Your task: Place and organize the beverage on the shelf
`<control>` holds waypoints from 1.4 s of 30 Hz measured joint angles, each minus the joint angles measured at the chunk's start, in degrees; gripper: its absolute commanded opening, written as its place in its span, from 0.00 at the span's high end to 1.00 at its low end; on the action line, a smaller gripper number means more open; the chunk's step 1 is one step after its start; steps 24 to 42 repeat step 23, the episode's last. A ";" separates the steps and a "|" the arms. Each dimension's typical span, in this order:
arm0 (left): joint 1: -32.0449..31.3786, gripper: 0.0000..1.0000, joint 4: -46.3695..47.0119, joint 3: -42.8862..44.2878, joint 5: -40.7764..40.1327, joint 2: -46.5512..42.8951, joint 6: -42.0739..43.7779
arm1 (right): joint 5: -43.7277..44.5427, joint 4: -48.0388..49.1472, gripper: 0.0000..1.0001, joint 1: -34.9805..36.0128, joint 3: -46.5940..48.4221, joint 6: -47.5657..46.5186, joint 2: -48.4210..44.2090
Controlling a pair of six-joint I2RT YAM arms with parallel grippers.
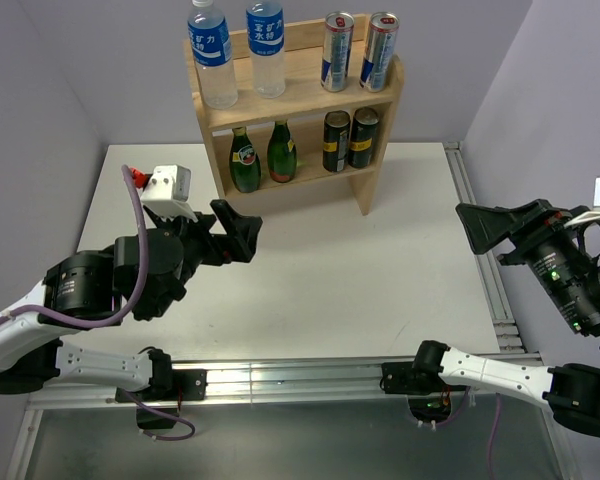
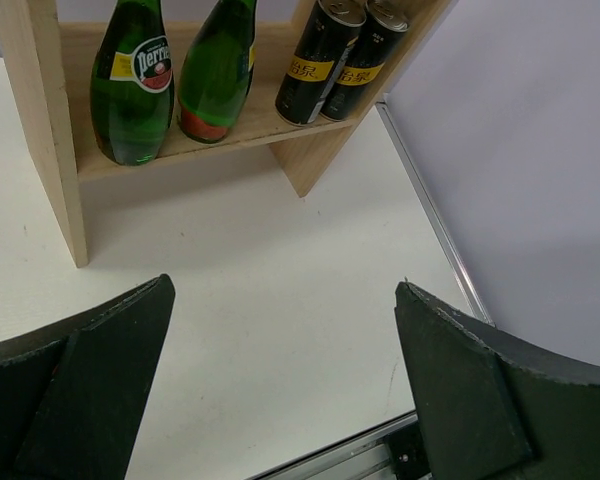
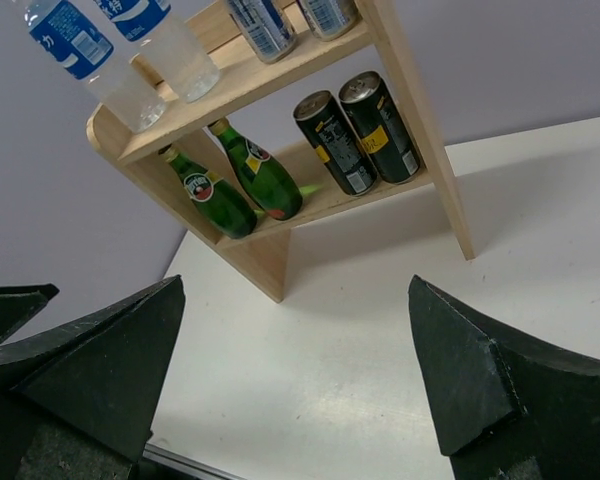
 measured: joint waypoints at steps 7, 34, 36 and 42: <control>0.00 0.01 0.26 -1.03 -0.76 -0.79 0.42 | -0.02 0.68 0.00 0.00 0.00 -0.85 0.33; 0.00 0.01 3.19 -2.62 -3.39 -1.33 3.48 | -1.51 6.29 0.00 0.00 -1.03 -5.01 2.34; 0.00 0.01 3.19 -2.62 -3.39 -1.33 3.48 | -1.51 6.29 0.00 0.00 -1.03 -5.01 2.34; 0.00 0.01 3.19 -2.62 -3.39 -1.33 3.48 | -1.51 6.29 0.00 0.00 -1.03 -5.01 2.34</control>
